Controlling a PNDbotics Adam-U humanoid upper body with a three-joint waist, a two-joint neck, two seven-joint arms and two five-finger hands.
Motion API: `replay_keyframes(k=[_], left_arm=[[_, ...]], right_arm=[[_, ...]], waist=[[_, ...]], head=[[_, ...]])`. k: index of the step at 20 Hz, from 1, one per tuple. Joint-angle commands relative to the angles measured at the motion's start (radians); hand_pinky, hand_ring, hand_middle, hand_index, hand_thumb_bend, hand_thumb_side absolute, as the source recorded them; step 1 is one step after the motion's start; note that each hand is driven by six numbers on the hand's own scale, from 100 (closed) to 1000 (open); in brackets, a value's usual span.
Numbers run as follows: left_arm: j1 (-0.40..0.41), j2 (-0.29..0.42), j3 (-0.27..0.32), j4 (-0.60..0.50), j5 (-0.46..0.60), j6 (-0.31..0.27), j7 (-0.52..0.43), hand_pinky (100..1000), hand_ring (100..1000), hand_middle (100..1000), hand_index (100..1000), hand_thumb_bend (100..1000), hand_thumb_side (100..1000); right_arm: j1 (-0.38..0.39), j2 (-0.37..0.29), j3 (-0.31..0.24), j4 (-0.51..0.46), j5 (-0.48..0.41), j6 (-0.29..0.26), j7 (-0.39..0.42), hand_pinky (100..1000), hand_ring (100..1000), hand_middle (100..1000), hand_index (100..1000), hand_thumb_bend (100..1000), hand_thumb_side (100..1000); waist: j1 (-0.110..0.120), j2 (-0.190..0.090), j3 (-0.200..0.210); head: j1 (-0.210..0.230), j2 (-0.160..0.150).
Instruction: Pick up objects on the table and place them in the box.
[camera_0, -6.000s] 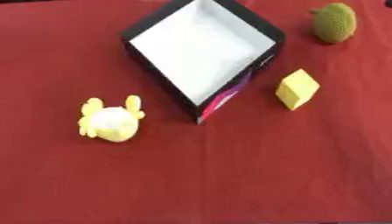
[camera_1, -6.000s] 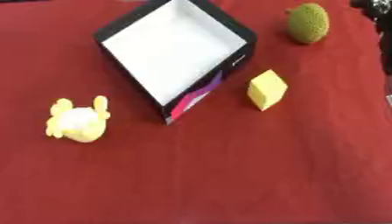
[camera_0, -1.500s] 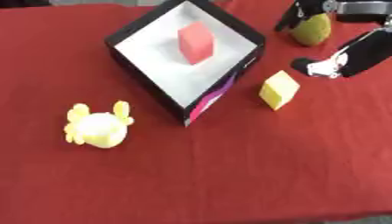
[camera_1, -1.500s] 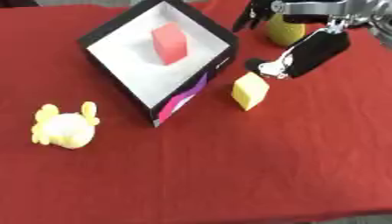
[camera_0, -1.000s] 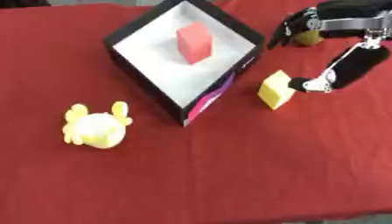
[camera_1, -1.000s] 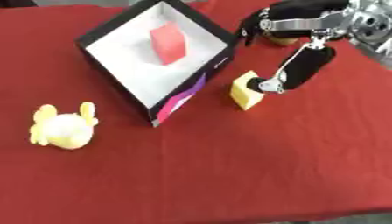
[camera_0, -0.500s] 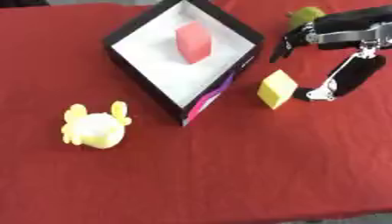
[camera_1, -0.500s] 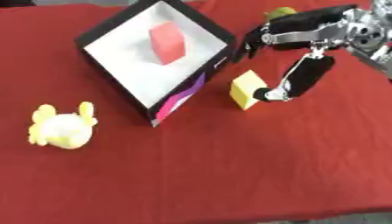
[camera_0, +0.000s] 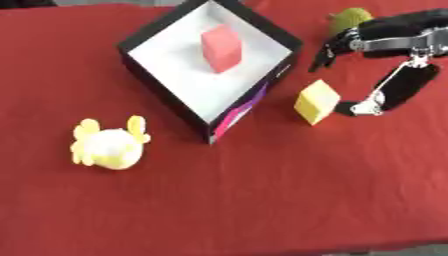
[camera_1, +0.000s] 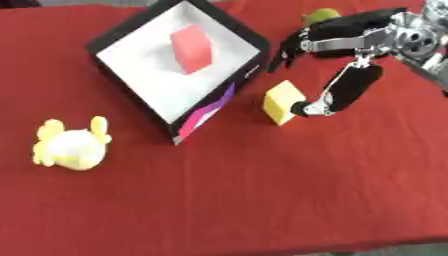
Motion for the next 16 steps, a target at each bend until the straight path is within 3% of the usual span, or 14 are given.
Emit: replay_keyframes(k=[1, 4, 10, 16], left_arm=[[-0.005, 0.016, 0.007, -0.014, 0.001, -0.001, -0.004, 918, 792, 781, 895, 225, 642], [-0.002, 0.019, 0.008, -0.014, -0.003, -0.003, -0.008, 915, 790, 777, 891, 225, 638], [0.013, 0.034, 0.013, -0.014, -0.032, -0.015, -0.023, 913, 788, 774, 886, 225, 633], [0.014, 0.025, 0.011, -0.014, -0.031, -0.017, -0.029, 913, 789, 774, 882, 227, 635]], right_arm=[[-0.013, -0.014, -0.004, 0.013, 0.015, -0.009, -0.001, 890, 838, 838, 869, 306, 317], [-0.01, -0.01, -0.01, 0.019, 0.016, -0.01, -0.01, 891, 836, 838, 869, 283, 320], [0.029, -0.023, -0.086, -0.022, -0.025, 0.002, -0.072, 895, 836, 840, 872, 269, 308], [0.001, 0.002, -0.029, 0.016, 0.006, -0.016, -0.01, 896, 841, 847, 877, 285, 341]], waist=[[0.007, 0.0, 0.004], [0.009, 0.001, 0.005], [0.012, -0.001, -0.001], [0.016, 0.002, 0.008]], head=[[-0.001, -0.001], [0.001, -0.001], [0.006, -0.001], [-0.013, -0.001]])
